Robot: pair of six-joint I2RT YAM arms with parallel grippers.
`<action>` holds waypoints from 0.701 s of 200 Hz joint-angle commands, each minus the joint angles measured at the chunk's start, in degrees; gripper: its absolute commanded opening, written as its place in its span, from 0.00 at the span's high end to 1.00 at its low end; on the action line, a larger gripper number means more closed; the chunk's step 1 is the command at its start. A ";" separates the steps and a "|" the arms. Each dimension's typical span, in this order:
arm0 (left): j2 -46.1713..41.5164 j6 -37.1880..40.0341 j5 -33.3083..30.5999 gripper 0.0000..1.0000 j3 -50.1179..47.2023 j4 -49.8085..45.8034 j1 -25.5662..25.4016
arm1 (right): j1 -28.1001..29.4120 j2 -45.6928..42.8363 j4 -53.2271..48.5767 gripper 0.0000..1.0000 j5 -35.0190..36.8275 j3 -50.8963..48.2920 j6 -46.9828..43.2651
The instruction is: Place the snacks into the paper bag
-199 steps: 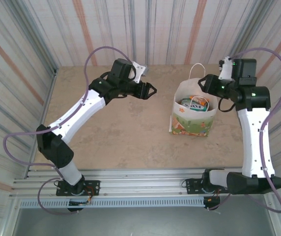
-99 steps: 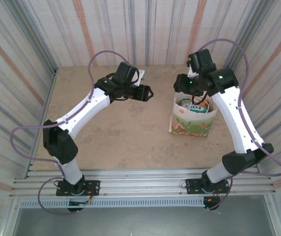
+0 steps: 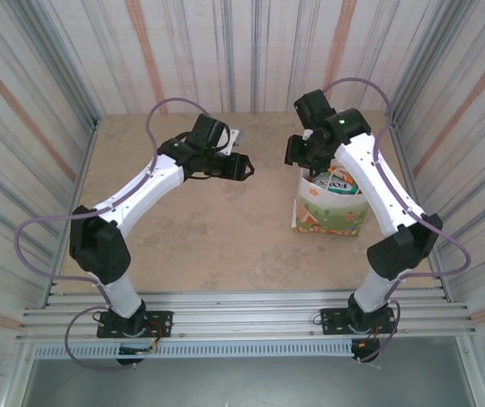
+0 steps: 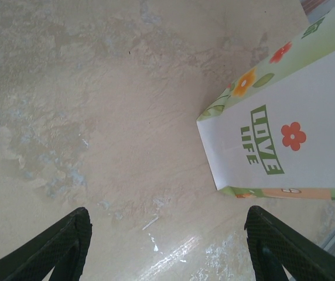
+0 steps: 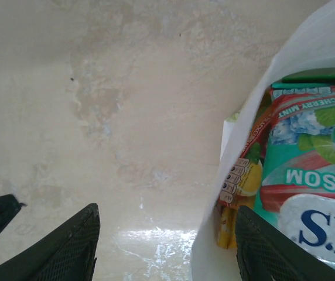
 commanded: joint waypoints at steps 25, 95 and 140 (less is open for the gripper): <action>-5.06 0.26 2.78 0.27 -3.74 1.52 2.01 | 1.48 3.79 -1.83 0.41 3.66 1.89 1.49; -7.80 1.23 5.16 0.27 -5.76 -0.03 4.14 | 5.54 3.00 -2.98 1.00 10.50 3.42 1.88; -11.62 2.73 7.15 0.28 -9.35 0.26 7.70 | 10.29 2.92 -3.93 1.00 10.91 6.16 6.69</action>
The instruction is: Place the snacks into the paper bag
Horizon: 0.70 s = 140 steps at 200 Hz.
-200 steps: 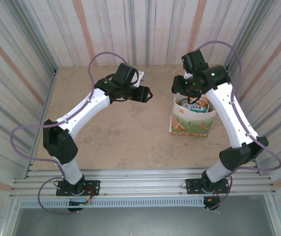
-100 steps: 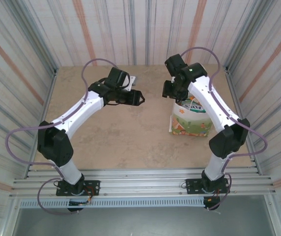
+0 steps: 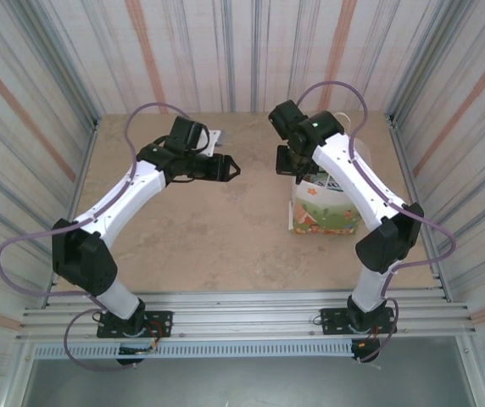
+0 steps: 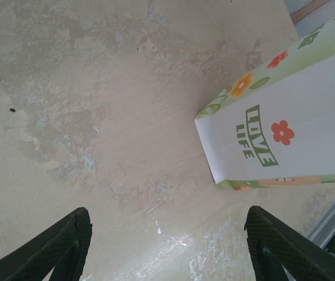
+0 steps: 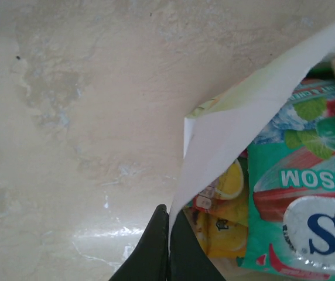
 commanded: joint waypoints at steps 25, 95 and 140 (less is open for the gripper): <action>-6.13 3.18 3.21 0.28 -4.34 -1.82 5.35 | 6.71 -0.52 2.72 1.00 0.65 5.20 6.53; -13.64 6.61 7.25 0.28 -13.30 -2.76 17.66 | 15.96 8.33 8.16 1.00 0.55 16.07 11.27; -16.44 8.18 9.97 0.28 -16.65 -3.47 21.63 | 19.14 16.14 10.36 1.00 -1.16 25.19 11.63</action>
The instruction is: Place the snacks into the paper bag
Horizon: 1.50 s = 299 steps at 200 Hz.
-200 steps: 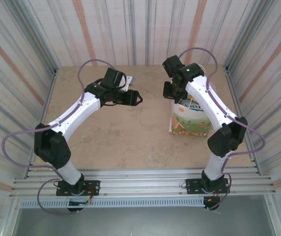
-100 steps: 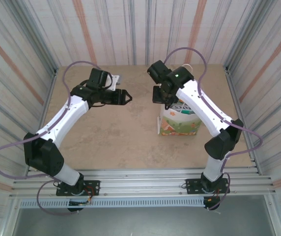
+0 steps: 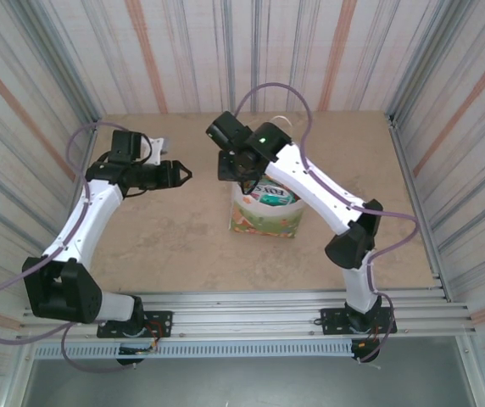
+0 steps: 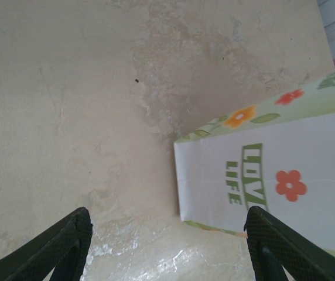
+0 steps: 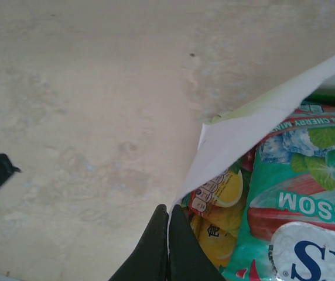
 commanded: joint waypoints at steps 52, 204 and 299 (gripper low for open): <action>-5.64 2.50 2.67 0.27 -3.65 -1.04 2.00 | 3.11 6.95 6.01 0.99 -2.86 13.31 2.05; -14.35 2.06 -14.86 0.01 -8.42 5.72 5.97 | -7.04 -33.54 19.21 0.13 13.98 -31.78 -14.84; -20.75 8.09 -25.36 0.01 -35.10 42.45 7.31 | -41.46 -70.22 53.79 0.01 1.42 -89.13 -27.09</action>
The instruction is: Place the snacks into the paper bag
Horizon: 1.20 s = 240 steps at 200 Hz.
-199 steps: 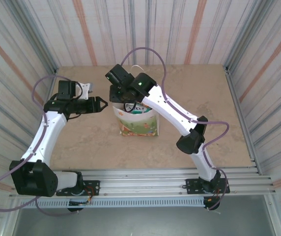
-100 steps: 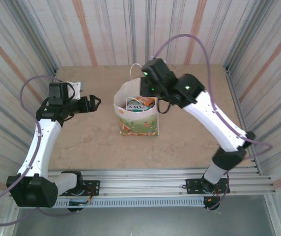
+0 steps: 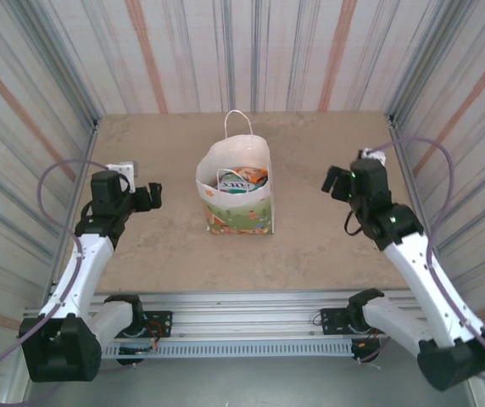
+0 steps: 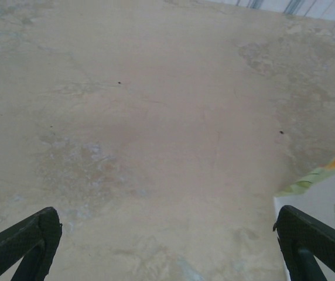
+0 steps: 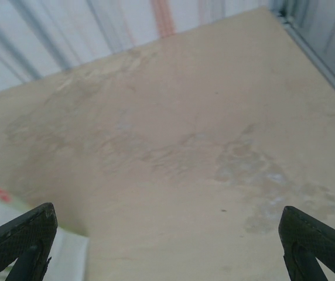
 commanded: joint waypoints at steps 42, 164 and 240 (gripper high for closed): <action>6.50 6.79 -6.72 0.01 -13.08 32.70 0.59 | -16.97 -0.59 33.21 0.01 -16.81 -25.67 -12.24; 29.85 6.51 -16.91 0.01 -16.66 59.17 -2.21 | -23.43 32.19 54.58 0.01 -25.58 -21.62 -24.29; 29.32 7.09 -17.38 0.01 -16.01 56.91 -2.95 | -22.14 31.17 76.55 0.01 -27.68 -32.31 -19.74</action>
